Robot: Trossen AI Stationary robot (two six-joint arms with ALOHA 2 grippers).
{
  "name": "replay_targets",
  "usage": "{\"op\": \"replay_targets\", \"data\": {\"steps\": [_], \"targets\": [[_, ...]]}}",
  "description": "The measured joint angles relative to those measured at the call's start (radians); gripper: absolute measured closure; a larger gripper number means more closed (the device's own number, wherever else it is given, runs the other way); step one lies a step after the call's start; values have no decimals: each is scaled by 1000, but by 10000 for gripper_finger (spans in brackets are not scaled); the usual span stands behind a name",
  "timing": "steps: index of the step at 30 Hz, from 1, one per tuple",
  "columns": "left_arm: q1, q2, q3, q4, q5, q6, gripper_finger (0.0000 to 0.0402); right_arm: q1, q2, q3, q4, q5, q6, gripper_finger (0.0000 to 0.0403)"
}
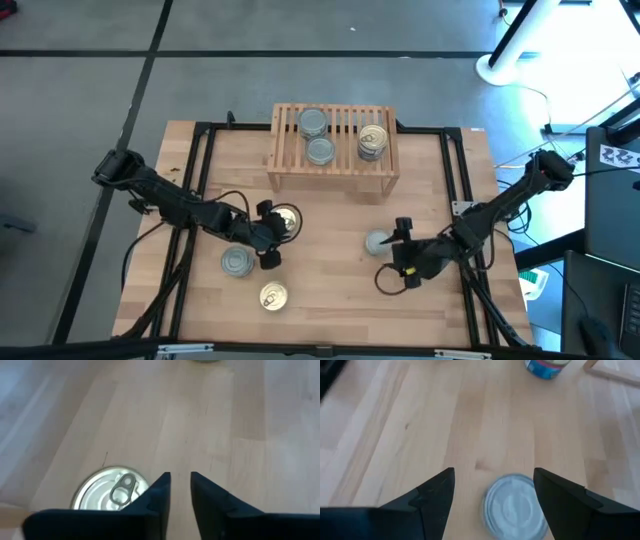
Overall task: Stack canned seafood by type on shelf
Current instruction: Put the blue pink tuna can on the shelf aligned with the other blue pink tuna can
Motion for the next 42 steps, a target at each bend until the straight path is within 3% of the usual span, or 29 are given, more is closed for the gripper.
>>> {"op": "replay_targets", "data": {"steps": [4,9,17,29,42], "targets": [[5,0,0,-20,0,45,297,-40,-4,-61,107,10,-3,133],[5,12,0,-65,0,58,281,-102,21,-121,229,18,-3,133],[5,103,0,-61,-2,117,279,-183,92,-135,389,25,-8,133],[11,149,-1,-56,-47,138,279,-190,243,-134,686,7,-243,133],[10,207,4,-42,-80,145,301,-190,318,-135,778,-1,-266,133]]}}
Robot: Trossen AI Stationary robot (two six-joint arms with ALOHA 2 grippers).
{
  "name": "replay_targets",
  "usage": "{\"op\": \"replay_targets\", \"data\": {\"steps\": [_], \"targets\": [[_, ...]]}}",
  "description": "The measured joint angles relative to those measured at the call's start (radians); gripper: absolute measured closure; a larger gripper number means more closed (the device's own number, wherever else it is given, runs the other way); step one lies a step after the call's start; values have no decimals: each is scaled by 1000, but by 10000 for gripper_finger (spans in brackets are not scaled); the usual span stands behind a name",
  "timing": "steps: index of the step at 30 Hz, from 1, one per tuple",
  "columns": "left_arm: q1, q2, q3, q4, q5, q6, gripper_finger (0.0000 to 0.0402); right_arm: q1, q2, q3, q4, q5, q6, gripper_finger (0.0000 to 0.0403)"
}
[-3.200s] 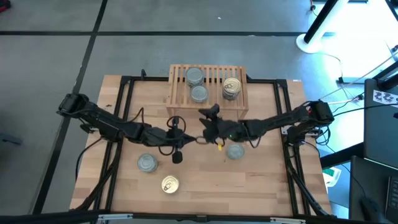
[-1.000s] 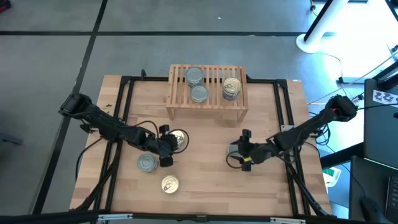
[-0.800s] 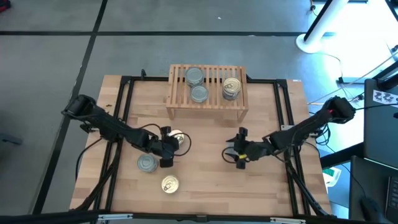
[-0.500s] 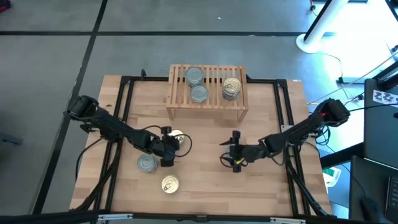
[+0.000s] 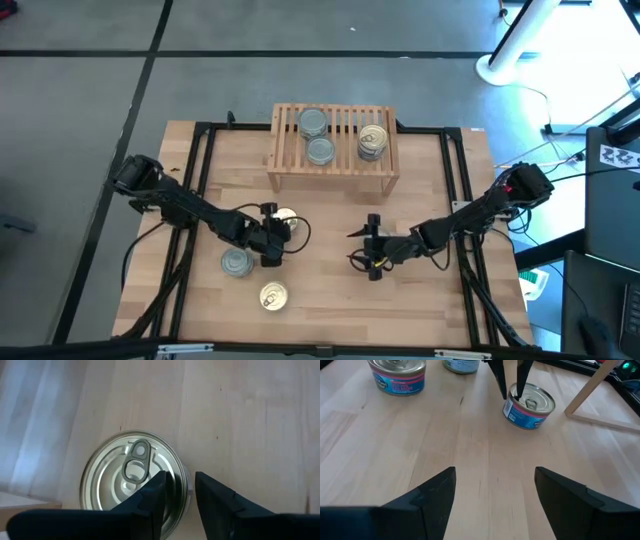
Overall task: Stack canned seafood by type on shelf
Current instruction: Put the blue pink tuna can on the shelf aligned with the other blue pink tuna can
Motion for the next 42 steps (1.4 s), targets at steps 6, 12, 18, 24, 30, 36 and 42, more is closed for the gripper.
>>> {"op": "replay_targets", "data": {"steps": [6,12,18,24,30,36,42], "targets": [[1,7,0,-3,-8,26,328,0,0,0,30,0,0,133],[-1,7,-1,-3,-3,45,369,0,0,0,39,1,0,133],[-11,8,-2,0,-7,45,398,0,0,0,44,2,0,133],[-27,10,-4,57,0,45,400,0,0,0,44,4,0,133],[-27,13,-7,145,22,45,400,0,0,0,45,4,-78,133],[-27,16,-9,211,35,34,401,0,0,0,66,5,-227,133],[-27,15,-9,221,30,-3,401,0,51,5,180,2,-352,133]]}}
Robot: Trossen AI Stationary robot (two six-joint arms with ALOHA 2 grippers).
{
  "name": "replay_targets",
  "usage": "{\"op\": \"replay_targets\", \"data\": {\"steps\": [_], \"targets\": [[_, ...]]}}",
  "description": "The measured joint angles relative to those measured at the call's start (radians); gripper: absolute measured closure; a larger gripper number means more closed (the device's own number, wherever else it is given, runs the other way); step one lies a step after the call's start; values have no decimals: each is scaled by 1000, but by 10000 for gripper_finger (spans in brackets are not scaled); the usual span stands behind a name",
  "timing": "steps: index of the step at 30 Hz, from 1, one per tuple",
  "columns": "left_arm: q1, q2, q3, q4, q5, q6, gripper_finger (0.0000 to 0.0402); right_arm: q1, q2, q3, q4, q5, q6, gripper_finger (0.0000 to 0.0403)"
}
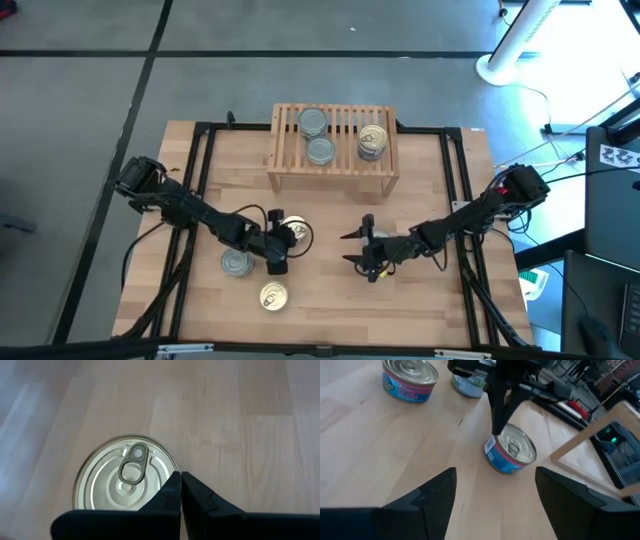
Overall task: Stack canned seafood by type on shelf
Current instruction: Put the blue pink tuna can on the shelf aligned with the other blue pink tuna can
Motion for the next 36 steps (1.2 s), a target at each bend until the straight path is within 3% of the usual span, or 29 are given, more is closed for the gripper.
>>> {"op": "replay_targets", "data": {"steps": [12,23,36], "targets": [[0,-2,2,12,-2,-8,401,0,216,166,8,35,-44,133],[0,-3,3,44,-2,-30,401,-8,368,329,-6,101,-222,133],[0,-4,4,65,-2,-45,401,-48,464,370,-35,170,-289,133]]}}
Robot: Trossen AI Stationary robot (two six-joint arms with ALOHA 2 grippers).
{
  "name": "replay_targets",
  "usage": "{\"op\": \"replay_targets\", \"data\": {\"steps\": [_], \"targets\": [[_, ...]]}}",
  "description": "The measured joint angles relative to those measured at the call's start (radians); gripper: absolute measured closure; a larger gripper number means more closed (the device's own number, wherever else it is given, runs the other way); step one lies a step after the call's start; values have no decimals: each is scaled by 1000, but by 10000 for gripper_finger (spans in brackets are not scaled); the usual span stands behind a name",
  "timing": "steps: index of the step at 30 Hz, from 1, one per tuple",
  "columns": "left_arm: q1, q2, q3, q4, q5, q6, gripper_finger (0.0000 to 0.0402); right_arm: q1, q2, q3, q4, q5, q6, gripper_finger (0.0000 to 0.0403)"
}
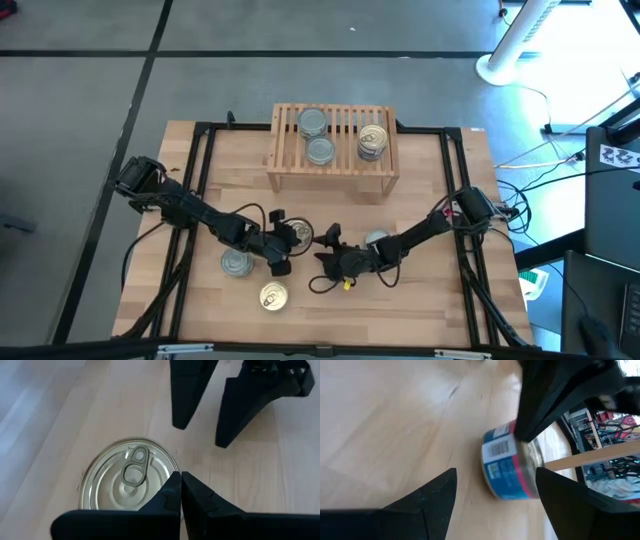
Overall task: Stack canned seafood by type on shelf
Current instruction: Put the blue pink tuna can on the shelf aligned with the other blue pink tuna can
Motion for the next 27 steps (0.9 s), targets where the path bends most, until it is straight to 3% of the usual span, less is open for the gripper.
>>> {"op": "replay_targets", "data": {"steps": [27], "targets": [[0,-1,1,80,0,-15,401,-39,7,5,6,21,-62,133]]}}
